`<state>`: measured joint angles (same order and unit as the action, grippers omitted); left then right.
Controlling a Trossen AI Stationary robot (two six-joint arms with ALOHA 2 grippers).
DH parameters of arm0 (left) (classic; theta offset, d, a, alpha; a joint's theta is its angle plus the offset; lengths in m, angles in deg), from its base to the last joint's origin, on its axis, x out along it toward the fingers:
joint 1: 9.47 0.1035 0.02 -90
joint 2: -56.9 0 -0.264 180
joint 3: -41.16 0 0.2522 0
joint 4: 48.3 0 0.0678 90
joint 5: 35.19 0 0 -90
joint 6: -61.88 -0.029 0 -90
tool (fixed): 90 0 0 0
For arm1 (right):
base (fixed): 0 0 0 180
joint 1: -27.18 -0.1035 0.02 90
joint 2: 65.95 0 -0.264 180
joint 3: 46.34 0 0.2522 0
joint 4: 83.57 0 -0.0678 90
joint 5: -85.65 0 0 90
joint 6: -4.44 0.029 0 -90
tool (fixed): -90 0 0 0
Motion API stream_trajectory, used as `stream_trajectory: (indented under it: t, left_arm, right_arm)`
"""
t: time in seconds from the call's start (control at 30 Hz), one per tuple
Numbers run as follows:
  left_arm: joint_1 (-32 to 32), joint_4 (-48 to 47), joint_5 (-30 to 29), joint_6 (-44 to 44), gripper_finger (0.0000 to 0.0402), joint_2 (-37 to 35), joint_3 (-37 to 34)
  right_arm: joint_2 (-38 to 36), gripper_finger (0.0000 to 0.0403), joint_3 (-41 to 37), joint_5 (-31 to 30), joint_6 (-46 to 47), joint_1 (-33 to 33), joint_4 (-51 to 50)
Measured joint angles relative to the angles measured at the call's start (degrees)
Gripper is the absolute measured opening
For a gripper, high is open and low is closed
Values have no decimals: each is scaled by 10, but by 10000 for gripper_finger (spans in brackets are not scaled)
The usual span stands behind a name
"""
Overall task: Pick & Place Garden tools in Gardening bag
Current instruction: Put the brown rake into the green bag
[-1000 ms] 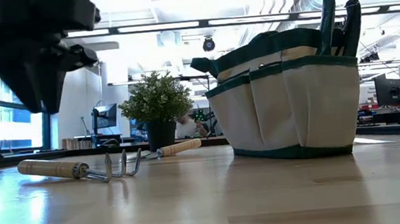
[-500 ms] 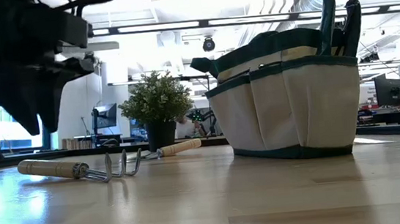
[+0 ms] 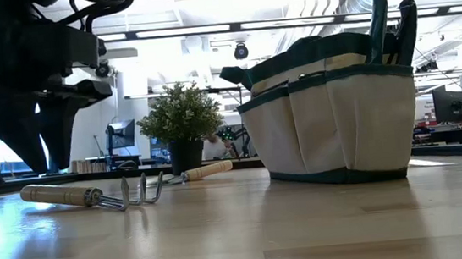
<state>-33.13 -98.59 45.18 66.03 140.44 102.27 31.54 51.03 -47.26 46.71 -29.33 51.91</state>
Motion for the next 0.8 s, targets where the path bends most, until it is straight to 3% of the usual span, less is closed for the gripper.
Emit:
stream_trajectory:
  t: [0.8]
  left_arm:
    - [0,10,32,-41,100,0,0]
  right_arm:
    - [0,4,0,0,0,0,0]
